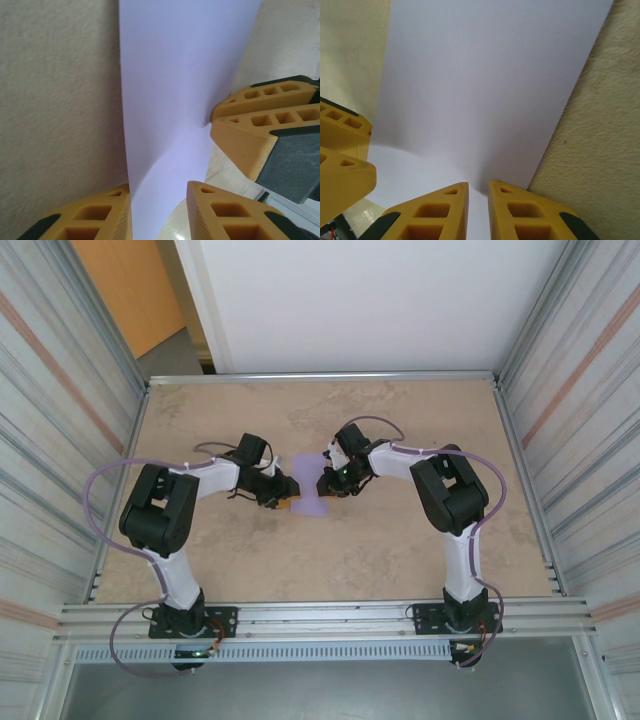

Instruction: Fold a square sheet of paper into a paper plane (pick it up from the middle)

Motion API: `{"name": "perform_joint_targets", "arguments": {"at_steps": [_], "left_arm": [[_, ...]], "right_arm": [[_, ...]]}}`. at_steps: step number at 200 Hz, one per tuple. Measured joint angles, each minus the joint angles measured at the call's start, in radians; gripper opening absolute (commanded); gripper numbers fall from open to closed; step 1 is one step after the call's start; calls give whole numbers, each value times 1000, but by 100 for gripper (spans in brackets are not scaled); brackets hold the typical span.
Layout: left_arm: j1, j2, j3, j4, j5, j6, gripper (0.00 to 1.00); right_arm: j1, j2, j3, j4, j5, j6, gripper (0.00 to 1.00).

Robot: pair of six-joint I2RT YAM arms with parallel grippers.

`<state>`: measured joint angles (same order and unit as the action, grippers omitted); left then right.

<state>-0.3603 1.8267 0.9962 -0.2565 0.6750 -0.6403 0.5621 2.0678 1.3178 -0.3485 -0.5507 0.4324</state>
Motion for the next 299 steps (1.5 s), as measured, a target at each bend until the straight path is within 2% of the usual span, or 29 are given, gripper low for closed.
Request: {"name": "perform_joint_targets", "arguments": {"at_steps": [78, 116, 150, 167, 195, 258, 299], "left_arm": [[37, 114, 100, 1, 32, 9, 20], [43, 137, 116, 0, 39, 9, 9], [42, 139, 116, 1, 44, 5, 3], [42, 139, 116, 1, 47, -5, 3], [42, 138, 116, 1, 50, -39, 2], [42, 138, 116, 0, 66, -121, 2], [42, 138, 116, -1, 66, -142, 2]], "right_arm": [[-1, 0, -6, 12, -12, 0, 23], [-2, -2, -10, 21, -26, 0, 27], [-2, -28, -29, 37, -10, -6, 39], [2, -67, -59, 42, 36, -28, 45], [29, -145, -100, 54, 129, -87, 48], [267, -232, -169, 144, 366, -264, 52], [325, -219, -172, 173, 472, -327, 54]]}}
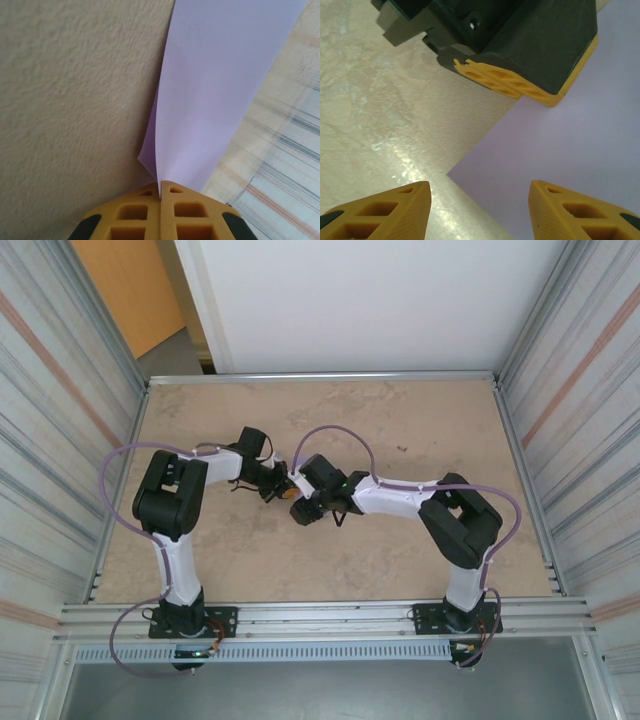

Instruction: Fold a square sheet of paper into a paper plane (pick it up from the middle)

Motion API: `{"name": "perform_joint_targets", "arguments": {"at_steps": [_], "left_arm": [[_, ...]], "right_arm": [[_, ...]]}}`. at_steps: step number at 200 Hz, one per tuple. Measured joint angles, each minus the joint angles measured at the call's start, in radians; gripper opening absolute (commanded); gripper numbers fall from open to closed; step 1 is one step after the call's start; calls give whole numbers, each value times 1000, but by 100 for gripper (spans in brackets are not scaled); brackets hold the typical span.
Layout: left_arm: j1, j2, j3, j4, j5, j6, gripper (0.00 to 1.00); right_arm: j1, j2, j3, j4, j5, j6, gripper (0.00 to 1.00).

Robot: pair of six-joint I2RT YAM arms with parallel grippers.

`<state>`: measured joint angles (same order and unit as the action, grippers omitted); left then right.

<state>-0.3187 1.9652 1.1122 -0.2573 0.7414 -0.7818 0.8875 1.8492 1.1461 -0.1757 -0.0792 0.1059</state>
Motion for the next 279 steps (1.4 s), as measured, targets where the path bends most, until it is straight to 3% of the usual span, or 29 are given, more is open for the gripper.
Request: {"name": "perform_joint_targets", "arguments": {"at_steps": [81, 135, 166, 181, 212, 252, 279], "left_arm": [[0, 0, 0, -3, 4, -9, 3], [0, 0, 0, -3, 10, -9, 5], [0, -2, 0, -4, 10, -9, 12], [2, -8, 0, -6, 10, -10, 19], [27, -44, -13, -5, 10, -13, 29], [103, -135, -62, 5, 6, -13, 31], [100, -151, -61, 35, 6, -20, 31]], "right_arm": [[3, 30, 0, 34, 110, -52, 46], [2, 30, -6, 48, 104, -70, 29], [-7, 30, -6, 48, 74, -67, 11], [-19, 30, -8, 50, 43, -64, 5], [-66, 22, -32, 57, -58, -52, 5], [-127, 1, -62, 68, -236, -9, 4], [-135, -12, -72, 79, -347, 18, 5]]}}
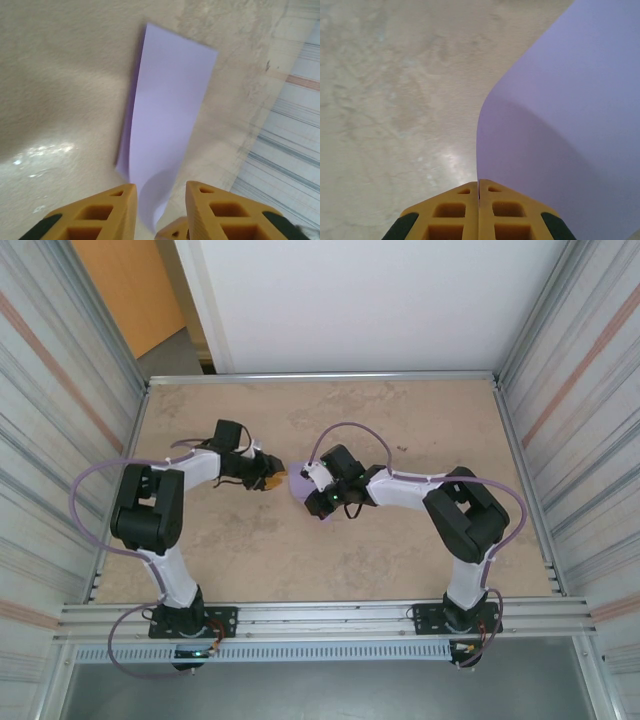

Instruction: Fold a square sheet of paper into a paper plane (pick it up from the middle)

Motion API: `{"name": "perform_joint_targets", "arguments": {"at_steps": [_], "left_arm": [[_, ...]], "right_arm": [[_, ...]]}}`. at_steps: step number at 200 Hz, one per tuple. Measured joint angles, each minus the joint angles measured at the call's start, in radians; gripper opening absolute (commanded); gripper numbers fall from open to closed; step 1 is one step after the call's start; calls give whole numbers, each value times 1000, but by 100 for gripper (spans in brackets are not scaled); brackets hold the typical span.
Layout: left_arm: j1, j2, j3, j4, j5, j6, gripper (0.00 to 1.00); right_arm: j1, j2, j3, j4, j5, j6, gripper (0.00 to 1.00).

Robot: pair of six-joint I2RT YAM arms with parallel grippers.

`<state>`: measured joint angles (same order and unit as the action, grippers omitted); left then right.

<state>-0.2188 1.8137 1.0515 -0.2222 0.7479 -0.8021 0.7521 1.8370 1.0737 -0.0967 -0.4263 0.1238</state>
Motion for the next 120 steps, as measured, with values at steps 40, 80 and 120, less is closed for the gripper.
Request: {"name": "perform_joint_targets", "arguments": {"at_steps": [40, 80, 120], "left_arm": [[-60, 58, 53, 4, 0, 0, 25], [-102, 172, 135, -24, -15, 16, 22], [-109, 225, 209, -139, -64, 71, 19]], "right_arm": [[0, -3, -18, 27, -109, 45, 6], [0, -3, -31, 28, -144, 61, 7], [-5, -1, -29, 17, -150, 78, 7]]}}
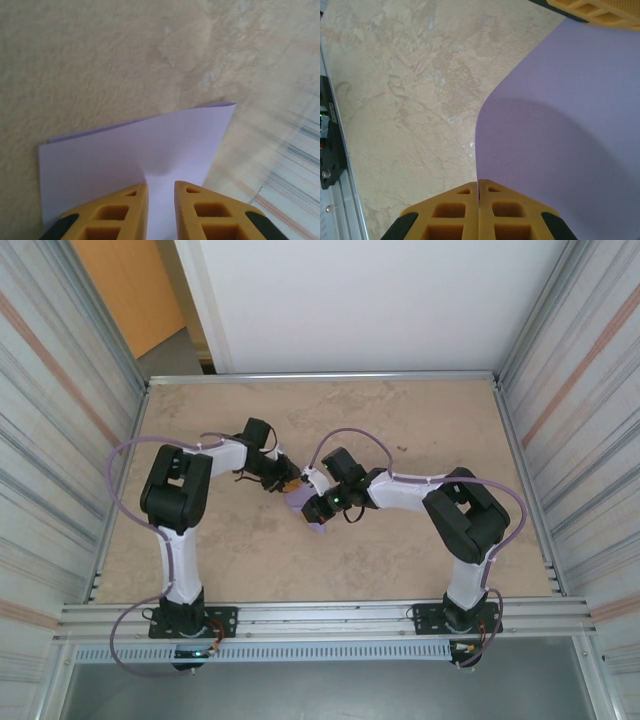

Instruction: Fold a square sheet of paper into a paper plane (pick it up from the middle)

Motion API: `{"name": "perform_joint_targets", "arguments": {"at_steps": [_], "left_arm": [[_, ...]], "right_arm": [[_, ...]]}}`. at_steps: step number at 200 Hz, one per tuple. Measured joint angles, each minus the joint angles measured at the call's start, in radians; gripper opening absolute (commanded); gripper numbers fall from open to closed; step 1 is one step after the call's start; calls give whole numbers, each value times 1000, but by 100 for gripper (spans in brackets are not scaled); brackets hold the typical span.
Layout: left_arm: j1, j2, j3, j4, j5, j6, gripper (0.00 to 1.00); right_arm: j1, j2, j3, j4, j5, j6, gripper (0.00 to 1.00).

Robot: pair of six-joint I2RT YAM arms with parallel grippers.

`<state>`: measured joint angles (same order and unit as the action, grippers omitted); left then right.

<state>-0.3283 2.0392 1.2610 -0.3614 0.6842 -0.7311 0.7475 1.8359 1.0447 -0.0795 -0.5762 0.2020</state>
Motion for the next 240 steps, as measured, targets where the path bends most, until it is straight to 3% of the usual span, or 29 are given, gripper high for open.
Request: {"name": "perform_joint_targets", "arguments": {"at_steps": [76, 240], "left_arm": [[-8, 9, 23, -57, -28, 58, 13], [-8, 11, 26, -61, -24, 66, 13]], "right_arm": [[-60, 53, 41, -47, 51, 50, 9], [-61, 126, 108, -114, 26, 53, 12]]}}
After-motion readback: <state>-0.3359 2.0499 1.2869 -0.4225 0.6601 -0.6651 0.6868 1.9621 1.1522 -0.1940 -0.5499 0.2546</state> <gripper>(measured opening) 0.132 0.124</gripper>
